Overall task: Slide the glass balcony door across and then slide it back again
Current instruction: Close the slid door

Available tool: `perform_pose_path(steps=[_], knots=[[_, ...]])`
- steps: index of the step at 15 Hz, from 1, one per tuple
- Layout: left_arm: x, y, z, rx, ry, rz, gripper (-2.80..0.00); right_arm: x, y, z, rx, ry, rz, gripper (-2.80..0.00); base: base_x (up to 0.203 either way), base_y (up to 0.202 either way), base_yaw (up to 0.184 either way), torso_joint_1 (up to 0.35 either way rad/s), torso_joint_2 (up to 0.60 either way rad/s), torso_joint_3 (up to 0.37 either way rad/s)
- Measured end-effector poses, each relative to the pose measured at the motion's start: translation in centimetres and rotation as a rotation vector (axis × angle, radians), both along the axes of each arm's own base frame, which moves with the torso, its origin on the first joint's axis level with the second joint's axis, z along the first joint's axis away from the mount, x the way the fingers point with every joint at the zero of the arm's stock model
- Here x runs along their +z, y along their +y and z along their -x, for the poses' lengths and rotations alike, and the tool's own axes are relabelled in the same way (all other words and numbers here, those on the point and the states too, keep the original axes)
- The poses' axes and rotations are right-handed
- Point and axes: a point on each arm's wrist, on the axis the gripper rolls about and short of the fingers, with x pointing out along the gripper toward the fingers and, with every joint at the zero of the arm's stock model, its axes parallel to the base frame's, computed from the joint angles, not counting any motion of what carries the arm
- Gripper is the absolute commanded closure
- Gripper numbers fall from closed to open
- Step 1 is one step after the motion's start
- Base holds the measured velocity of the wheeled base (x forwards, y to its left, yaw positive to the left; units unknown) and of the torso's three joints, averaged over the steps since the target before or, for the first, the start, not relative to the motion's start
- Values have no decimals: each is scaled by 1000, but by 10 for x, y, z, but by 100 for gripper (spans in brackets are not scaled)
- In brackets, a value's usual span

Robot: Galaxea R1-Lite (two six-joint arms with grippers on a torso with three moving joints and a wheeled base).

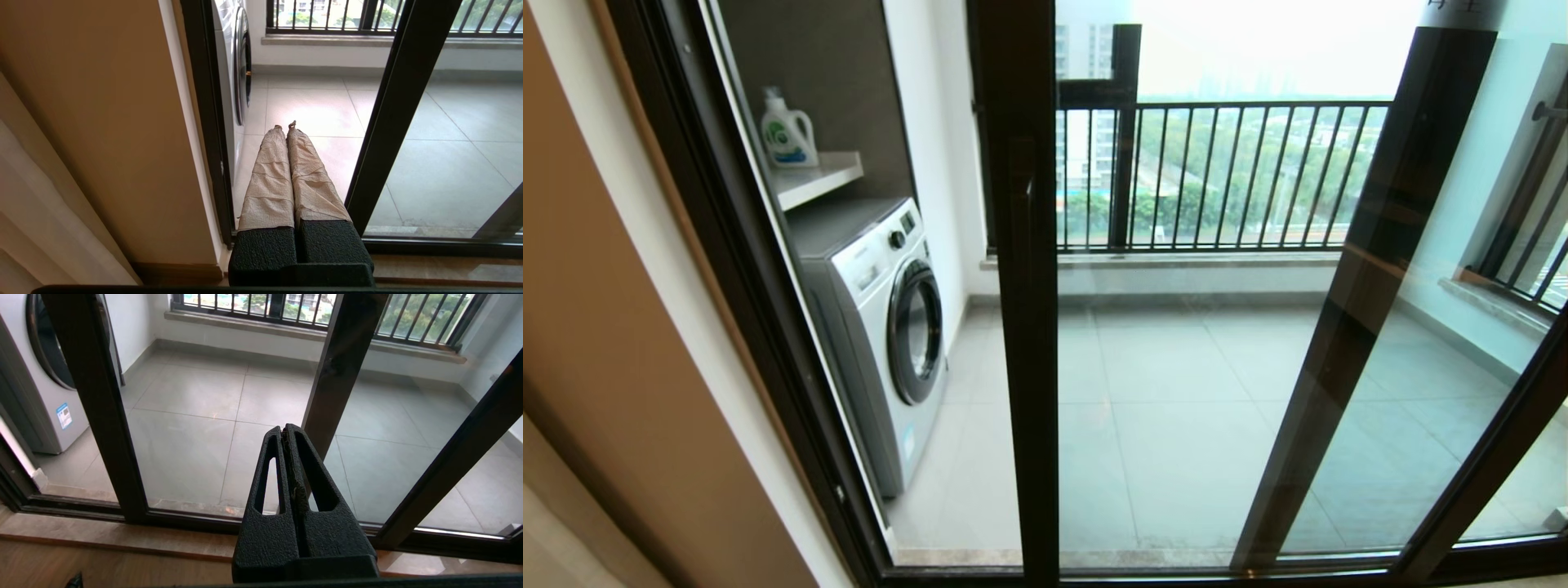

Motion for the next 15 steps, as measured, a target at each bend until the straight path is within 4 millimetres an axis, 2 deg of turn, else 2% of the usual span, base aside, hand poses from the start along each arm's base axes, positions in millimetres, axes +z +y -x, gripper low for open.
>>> perform_pose_path(steps=[3,15], knots=[[0,0,0,0,0,0,0,-8,0,-3,-5,13,-28,0,0,0,0,0,0,0],[0,0,0,0,0,0,0,-10,0,-4,-16,25,-75,0,0,0,0,0,0,0]])
